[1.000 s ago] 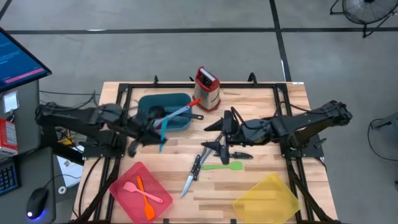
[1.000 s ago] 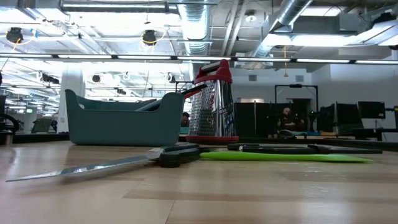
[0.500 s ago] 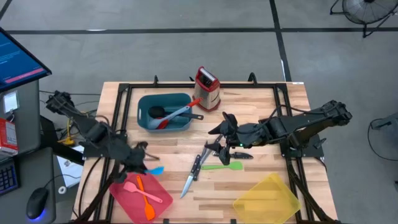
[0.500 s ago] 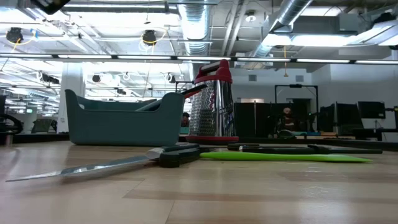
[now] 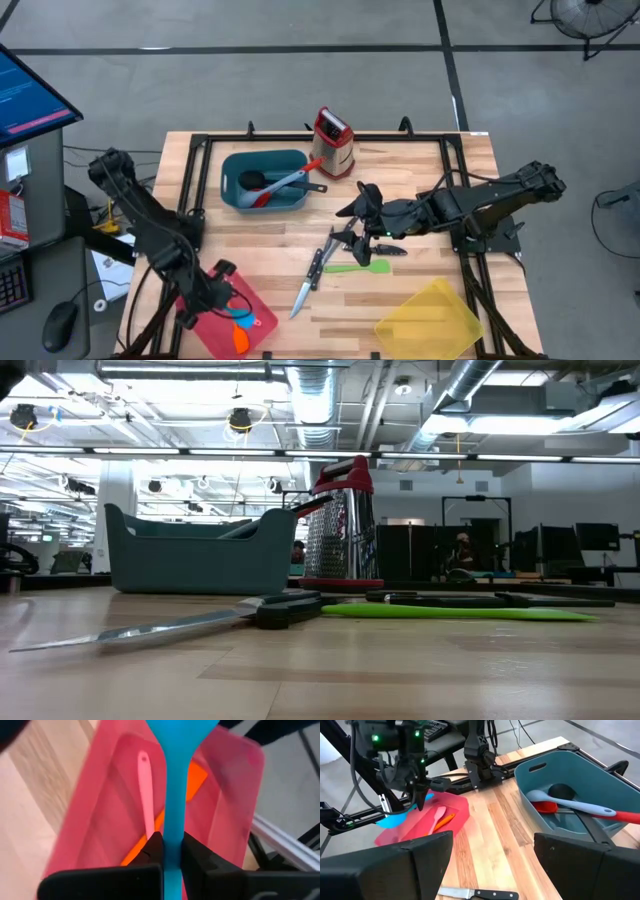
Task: Pick & Place Kitchen Items
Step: Put the blue spatula into the pink bin, then put the green spatula into the pink bin
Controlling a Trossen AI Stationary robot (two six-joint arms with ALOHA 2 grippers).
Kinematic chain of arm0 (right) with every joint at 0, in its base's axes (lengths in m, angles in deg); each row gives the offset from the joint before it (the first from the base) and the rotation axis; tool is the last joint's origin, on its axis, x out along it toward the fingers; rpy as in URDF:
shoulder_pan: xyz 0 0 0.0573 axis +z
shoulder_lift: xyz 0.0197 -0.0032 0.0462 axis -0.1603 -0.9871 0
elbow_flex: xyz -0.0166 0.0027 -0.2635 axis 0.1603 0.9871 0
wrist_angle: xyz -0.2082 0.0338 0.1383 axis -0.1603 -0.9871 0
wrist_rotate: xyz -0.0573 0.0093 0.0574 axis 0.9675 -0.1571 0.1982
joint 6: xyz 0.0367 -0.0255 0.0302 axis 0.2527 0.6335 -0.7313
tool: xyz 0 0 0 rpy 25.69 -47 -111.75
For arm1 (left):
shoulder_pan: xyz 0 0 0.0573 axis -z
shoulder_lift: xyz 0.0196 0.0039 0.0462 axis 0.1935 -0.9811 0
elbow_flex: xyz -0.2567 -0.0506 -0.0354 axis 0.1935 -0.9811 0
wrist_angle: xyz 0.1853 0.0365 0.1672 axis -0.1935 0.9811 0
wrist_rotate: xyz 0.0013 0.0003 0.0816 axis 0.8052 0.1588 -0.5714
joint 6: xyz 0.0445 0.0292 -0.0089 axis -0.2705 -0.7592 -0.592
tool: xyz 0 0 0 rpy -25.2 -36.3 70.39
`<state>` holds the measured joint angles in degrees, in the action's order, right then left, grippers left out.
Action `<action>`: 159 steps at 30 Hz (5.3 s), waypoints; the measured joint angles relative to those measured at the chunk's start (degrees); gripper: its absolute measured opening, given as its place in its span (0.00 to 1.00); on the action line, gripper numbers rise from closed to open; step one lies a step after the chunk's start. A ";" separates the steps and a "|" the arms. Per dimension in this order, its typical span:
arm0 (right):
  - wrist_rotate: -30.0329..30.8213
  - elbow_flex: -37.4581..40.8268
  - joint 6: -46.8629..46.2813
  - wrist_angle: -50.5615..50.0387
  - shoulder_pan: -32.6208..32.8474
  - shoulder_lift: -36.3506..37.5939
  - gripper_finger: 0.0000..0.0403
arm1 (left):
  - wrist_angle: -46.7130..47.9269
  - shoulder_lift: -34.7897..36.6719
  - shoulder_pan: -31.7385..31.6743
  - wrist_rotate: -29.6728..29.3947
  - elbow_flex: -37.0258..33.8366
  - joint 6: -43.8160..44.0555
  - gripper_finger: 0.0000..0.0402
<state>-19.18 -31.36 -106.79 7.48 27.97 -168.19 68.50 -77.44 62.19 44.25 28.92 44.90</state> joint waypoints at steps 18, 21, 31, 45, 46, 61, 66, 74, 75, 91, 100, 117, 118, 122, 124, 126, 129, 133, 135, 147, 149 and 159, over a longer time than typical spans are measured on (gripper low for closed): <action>-1.81 0.00 -5.84 -12.15 0.39 0.00 0.71 | -0.04 -8.85 2.39 0.00 0.00 2.18 0.06; -1.74 -0.05 -6.31 -15.36 0.66 -0.82 0.71 | 0.01 -9.21 2.39 0.00 0.00 2.17 0.06; -10.59 0.04 -3.85 -22.35 0.73 -13.35 0.73 | 0.00 -9.17 2.35 -0.01 0.00 4.45 0.14; -20.02 0.04 0.70 -37.29 0.85 -25.57 0.93 | 0.60 -9.14 2.35 0.47 0.00 11.49 0.54; -20.06 -0.01 0.84 -37.02 1.19 -26.13 0.93 | 0.66 -9.14 2.35 0.02 0.00 12.03 0.55; -19.98 3.97 3.23 -36.84 4.27 -29.95 0.94 | 1.14 -9.12 2.35 -1.83 0.00 14.64 0.58; -20.28 7.11 3.90 -33.54 3.91 -29.79 0.93 | 1.14 -9.12 2.35 -3.29 0.00 14.70 0.58; -22.07 11.03 3.45 -28.39 3.22 -29.29 0.81 | 1.14 -9.12 2.35 -3.93 0.00 17.52 0.58; -22.56 11.17 3.42 -28.19 2.82 -29.31 0.78 | 1.14 -9.12 2.35 -3.93 0.00 17.51 0.58; -24.45 11.53 2.90 -26.81 1.33 -29.46 0.14 | 1.11 -9.12 2.22 -3.89 0.00 19.23 0.58; -22.02 10.62 0.84 -28.16 1.67 -26.59 0.10 | 1.08 -9.12 2.21 -3.72 0.00 20.25 0.58; -21.64 10.45 -6.20 -27.44 1.20 -8.63 0.08 | 0.93 6.16 2.20 -15.76 0.02 27.87 0.57; -21.29 10.42 -6.66 -26.54 1.13 -7.34 0.08 | 0.94 7.94 2.20 -18.27 0.02 28.01 0.57; -18.78 10.35 -7.54 -21.25 0.85 -2.67 0.08 | 0.53 14.61 2.20 -29.23 0.02 28.15 0.54; -17.02 10.34 -7.52 -17.80 0.61 -0.61 0.08 | 0.04 17.57 2.20 -34.60 0.02 27.87 0.53; -14.94 10.31 -7.47 -14.22 0.63 1.11 0.08 | -0.79 20.27 2.20 -38.51 0.02 27.40 0.52; -12.13 10.29 -6.00 -9.03 0.59 3.36 0.08 | -1.27 23.68 2.20 -42.14 0.02 27.26 0.51; -9.63 10.23 -2.94 -0.35 0.57 5.09 0.08 | -1.67 26.48 2.20 -44.31 0.04 25.96 0.52; -9.13 10.23 -0.45 5.87 0.57 5.46 0.08 | -1.91 27.19 2.20 -44.98 0.04 24.73 0.52; -10.74 10.23 9.71 27.83 -0.17 5.49 0.08 | -3.05 27.36 2.20 -46.27 0.04 22.52 0.52; -11.53 10.23 10.37 28.68 -0.22 5.48 0.08 | -4.37 27.36 2.20 -47.71 0.04 21.60 0.53; -16.49 10.29 10.79 36.72 -0.96 2.33 0.08 | -40.01 26.91 -0.64 -53.18 0.04 -15.75 0.59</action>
<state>-35.66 -21.06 -96.00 44.21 27.00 -165.86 28.49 -50.53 61.56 -8.93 28.97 29.16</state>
